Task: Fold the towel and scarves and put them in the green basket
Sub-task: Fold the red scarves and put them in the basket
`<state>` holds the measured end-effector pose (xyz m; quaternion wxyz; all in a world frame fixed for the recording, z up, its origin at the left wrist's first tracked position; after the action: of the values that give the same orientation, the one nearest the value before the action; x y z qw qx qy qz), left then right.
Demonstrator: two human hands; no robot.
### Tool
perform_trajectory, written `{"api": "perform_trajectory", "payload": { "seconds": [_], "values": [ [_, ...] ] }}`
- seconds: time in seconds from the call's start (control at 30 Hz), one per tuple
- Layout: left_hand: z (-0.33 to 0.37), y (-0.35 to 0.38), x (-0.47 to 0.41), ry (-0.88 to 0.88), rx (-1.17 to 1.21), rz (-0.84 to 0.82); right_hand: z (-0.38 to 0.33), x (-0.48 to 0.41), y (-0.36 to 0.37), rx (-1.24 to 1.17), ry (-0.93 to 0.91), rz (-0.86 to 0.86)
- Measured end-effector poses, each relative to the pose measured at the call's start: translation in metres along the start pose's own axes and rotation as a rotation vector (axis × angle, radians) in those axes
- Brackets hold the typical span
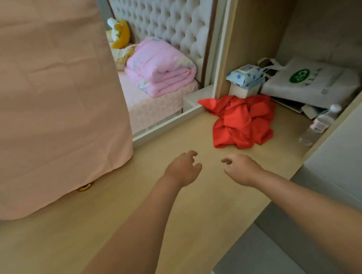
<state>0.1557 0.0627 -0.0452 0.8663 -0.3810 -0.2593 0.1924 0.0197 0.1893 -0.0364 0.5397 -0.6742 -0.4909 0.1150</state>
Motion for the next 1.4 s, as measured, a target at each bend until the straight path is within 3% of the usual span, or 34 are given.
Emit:
{"api": "perform_trajectory", "payload": {
  "seconds": [0.2,0.47,0.73,0.87,1.0,1.13,1.27,1.4],
  "values": [
    [0.044,0.024,-0.104,0.044,-0.024,-0.061,0.073,-0.061,-0.046,-0.004,0.063,0.029],
    [0.087,0.073,-0.226,0.094,-0.085,-0.098,0.152,-0.160,-0.070,0.052,0.001,0.048],
    [0.087,0.132,-0.312,0.051,-0.259,-0.139,0.185,-0.260,-0.067,0.373,-0.134,0.029],
    [0.087,0.129,-0.326,-0.002,-0.306,-0.039,0.189,-0.282,-0.060,0.521,-0.163,0.043],
    [0.103,0.102,-0.328,0.058,-0.140,0.107,0.177,-0.283,-0.081,0.345,-0.244,0.179],
    [0.125,0.069,-0.320,0.101,0.103,0.220,0.146,-0.259,-0.122,0.076,-0.437,0.359],
    [0.135,0.030,-0.298,0.061,0.227,0.334,0.130,-0.229,-0.160,-0.090,-0.529,0.411],
    [0.143,-0.012,-0.267,0.058,0.280,0.357,0.115,-0.214,-0.177,-0.235,-0.505,0.329]
  ]
}}
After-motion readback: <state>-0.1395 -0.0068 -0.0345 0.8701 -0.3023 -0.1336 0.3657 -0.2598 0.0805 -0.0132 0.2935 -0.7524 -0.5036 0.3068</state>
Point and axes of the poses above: each hand's wrist, its own x-axis away from the middle knuckle, its own y-axis out of the palm, z = x × y, the point moved 8 cm from there along -x, towards the middle knuckle, and after that the axes turned 8 degrees about -z, right-handed, at the moved point
